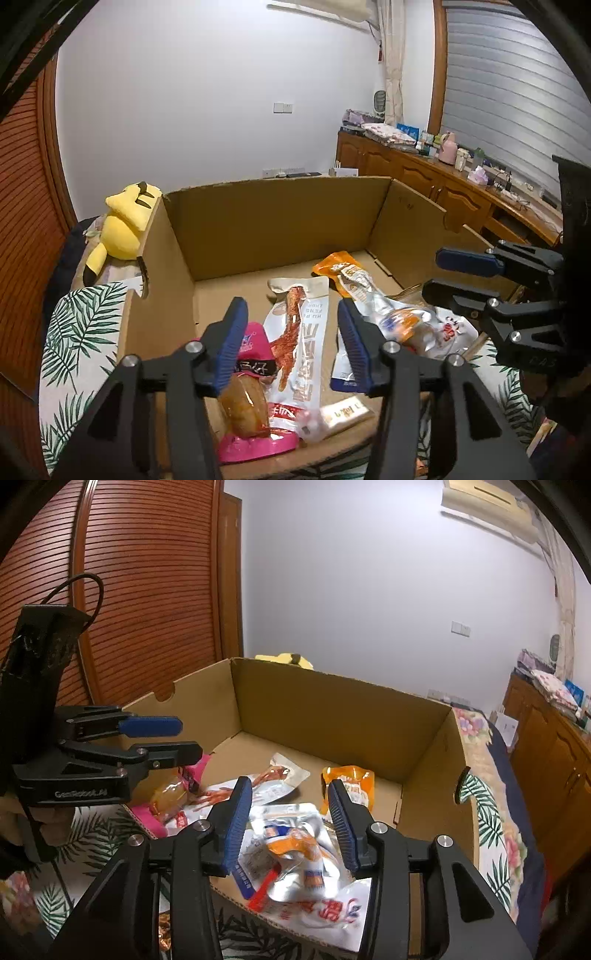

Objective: Organize snacks
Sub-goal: 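Carry the white bar and orange pouch over the box and release both, then withdraw both tools and reach toward the blue and gold wrapped candies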

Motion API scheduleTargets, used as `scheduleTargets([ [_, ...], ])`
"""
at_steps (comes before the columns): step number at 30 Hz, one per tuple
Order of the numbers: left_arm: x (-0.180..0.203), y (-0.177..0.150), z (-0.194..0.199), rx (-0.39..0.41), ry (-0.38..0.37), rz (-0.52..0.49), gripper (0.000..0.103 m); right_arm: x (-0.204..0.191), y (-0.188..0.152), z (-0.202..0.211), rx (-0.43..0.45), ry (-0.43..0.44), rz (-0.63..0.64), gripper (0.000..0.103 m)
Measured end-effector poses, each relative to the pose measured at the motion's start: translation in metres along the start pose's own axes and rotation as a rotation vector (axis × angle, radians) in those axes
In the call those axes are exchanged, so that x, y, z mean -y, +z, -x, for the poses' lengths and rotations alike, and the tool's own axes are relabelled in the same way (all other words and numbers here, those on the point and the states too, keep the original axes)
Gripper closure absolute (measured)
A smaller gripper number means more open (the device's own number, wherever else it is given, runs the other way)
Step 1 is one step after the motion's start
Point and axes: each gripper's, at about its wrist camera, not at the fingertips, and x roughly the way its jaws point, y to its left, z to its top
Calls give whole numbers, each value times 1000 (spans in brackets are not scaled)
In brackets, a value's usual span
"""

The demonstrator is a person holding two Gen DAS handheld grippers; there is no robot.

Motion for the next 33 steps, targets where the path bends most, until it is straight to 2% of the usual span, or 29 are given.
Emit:
scheduleTargets([
  [4,3,-1,11,11,6,3,50,-9,-1,15,18,1,1,60],
  [6,4,-2,19,18,12,0,40,-17,-3,30,34,7,4,60],
  [8,5,-5,30,36,6,3,37,-23,-6,44,47,17,-2,60],
  [11,5,-12,46,56,8,8,18,-35,-12,60,50,31,-3,60],
  [17,2,-36,74,77,16,17,17,-59,-28,78,45,45,-14,58],
  [19,4,-47,83,105,38,-7,17,-64,-33,78,33,44,-24,57],
  [21,5,-55,87,97,60,-19,17,-69,-39,75,15,39,-32,58],
  [33,-5,-99,98,69,62,16,17,-77,-67,47,-69,39,-88,58],
])
